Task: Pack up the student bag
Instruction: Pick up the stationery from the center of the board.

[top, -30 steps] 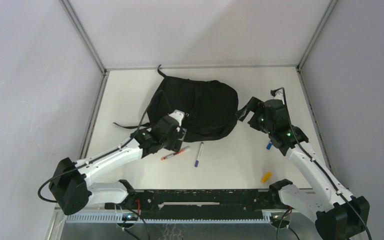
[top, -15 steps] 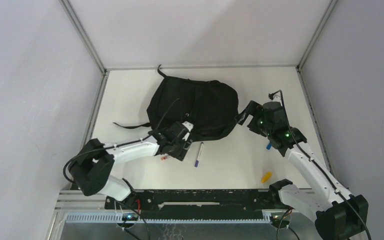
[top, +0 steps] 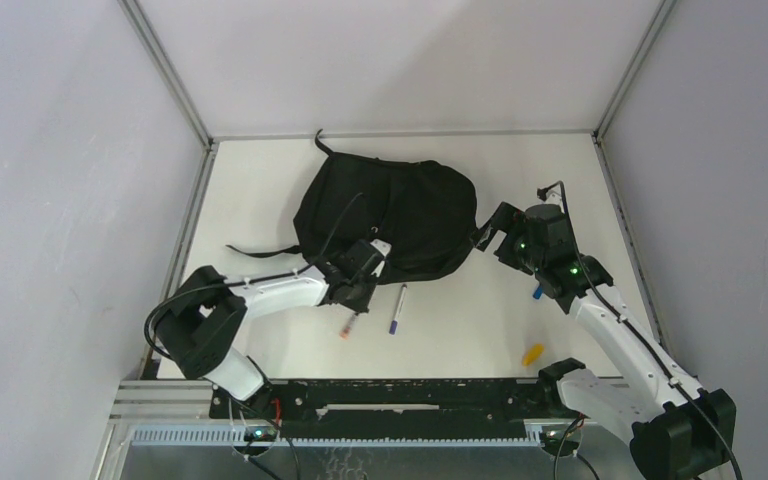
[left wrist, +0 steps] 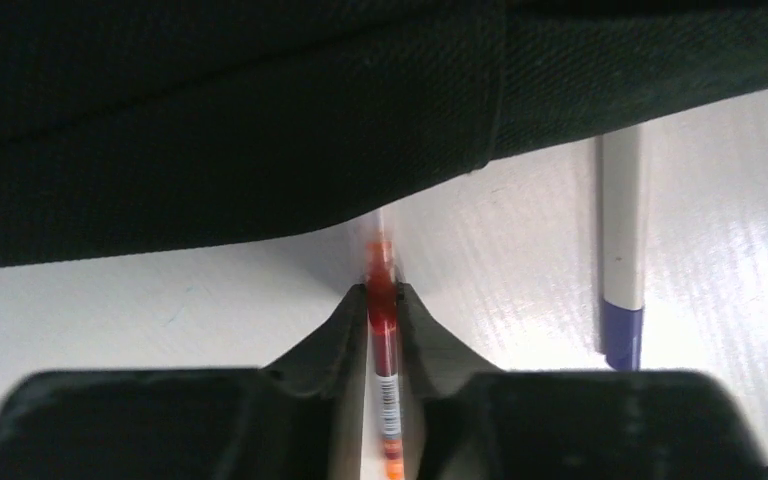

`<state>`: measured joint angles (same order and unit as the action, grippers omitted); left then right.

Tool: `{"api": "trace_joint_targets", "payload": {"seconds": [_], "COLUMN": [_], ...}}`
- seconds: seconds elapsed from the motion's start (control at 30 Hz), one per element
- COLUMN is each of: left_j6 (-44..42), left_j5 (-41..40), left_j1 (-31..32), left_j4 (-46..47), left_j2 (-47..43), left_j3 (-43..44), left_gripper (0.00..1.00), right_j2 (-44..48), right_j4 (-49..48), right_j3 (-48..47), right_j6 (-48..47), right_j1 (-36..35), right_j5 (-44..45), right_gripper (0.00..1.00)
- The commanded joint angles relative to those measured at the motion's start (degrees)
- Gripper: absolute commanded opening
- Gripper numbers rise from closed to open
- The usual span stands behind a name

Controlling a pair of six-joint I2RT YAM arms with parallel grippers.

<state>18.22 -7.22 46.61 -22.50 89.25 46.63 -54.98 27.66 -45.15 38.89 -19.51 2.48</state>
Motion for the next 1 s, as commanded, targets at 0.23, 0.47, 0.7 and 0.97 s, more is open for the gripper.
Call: {"api": "trace_joint_targets", "payload": {"seconds": [0.23,0.47,0.7,0.97], "left_j6": [0.35,-3.33,-1.72,2.99], "left_j5": [7.81,2.7,3.13,6.78], "left_j1": [0.23,-1.13,-10.65,-19.15], "left_j4": [-3.23,-12.85,-16.26,-13.75], "left_j2": [1.98,-12.48,-24.56,-20.98], "left_j3": [0.8,6.75,12.3,22.77], "left_gripper": [0.0,0.0,0.0,0.0], "right_j2": [3.15,1.0,-11.77,-36.51], "right_j4": [-4.52,-7.1,-9.69,-8.39], "right_j3": [-0.23,-4.92,-15.17,-34.53], "right_j6": [2.05,2.43,2.7,4.46], "right_j1": [0.32,-2.7,-9.67,-12.49], "right_j5": [-1.87,-1.15,2.69,-0.24], "right_gripper": [0.99,0.98,0.93,0.83]}}
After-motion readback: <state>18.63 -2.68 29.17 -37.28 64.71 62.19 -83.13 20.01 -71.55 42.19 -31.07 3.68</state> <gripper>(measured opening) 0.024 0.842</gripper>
